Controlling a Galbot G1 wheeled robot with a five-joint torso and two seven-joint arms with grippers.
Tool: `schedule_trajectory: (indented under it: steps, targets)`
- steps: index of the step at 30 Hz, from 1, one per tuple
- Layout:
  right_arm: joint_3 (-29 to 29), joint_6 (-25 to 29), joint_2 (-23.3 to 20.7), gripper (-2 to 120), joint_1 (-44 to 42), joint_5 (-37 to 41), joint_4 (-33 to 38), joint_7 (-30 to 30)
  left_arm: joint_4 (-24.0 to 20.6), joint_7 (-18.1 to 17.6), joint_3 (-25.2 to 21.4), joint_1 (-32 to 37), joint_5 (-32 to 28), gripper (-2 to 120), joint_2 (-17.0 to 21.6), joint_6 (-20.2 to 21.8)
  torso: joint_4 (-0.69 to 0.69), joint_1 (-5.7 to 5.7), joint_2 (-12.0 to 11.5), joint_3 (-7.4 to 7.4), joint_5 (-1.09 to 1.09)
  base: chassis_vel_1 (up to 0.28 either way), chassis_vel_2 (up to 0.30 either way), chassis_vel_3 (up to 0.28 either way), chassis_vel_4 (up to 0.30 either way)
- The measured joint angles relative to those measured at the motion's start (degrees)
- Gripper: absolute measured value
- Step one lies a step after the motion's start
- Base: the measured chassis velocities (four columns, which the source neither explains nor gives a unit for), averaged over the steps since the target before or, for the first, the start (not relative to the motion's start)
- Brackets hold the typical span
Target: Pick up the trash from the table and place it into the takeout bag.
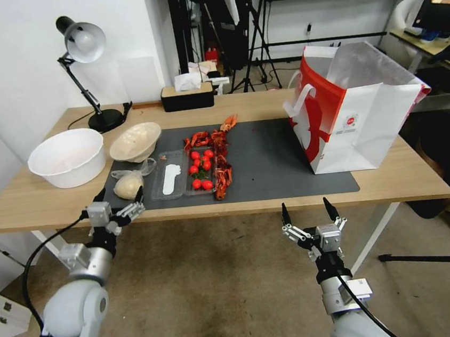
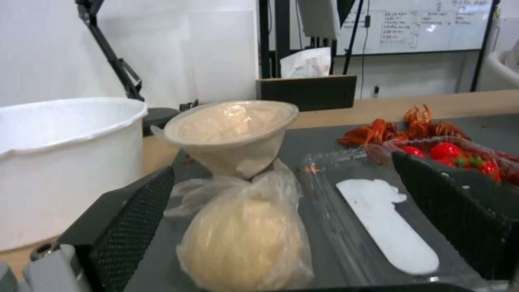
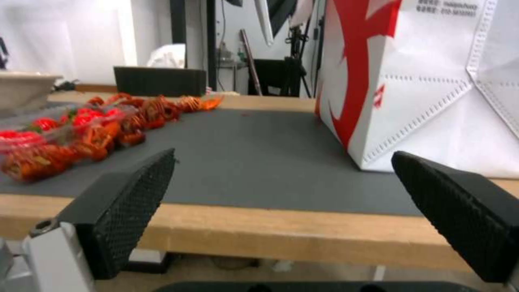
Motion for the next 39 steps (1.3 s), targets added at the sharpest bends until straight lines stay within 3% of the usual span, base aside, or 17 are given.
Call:
schedule_trajectory:
  steps: [24,30,39]
  targets:
    - [1.1,-1.3,0.8,100,-2.7,-0.6,-0.9,2.4,9.0,0.2,4.2,-6.3,-0.6,100,4.4,0.5,0.01,-0.01,0.0,0.0,0.0,0.0,0.0,0.0,0.0]
    - [1.1,-1.3,0.9,100,-2.8,-0.6,-0.9,2.4,9.6,0.0,4.5,-6.7,-1.0,100,4.7,1.3,0.0,-0.01,0.0,0.0,0.01,0.0,0.0,0.0,0.0]
    - [1.2,-1.3,1.1,100,-2.8,-0.7,-1.0,2.6,12.0,-1.5,5.8,-8.4,-3.4,74,6.4,4.4,0.0,-0.01,0.0,-0.01,0.0,0.0,0.0,0.0,0.0]
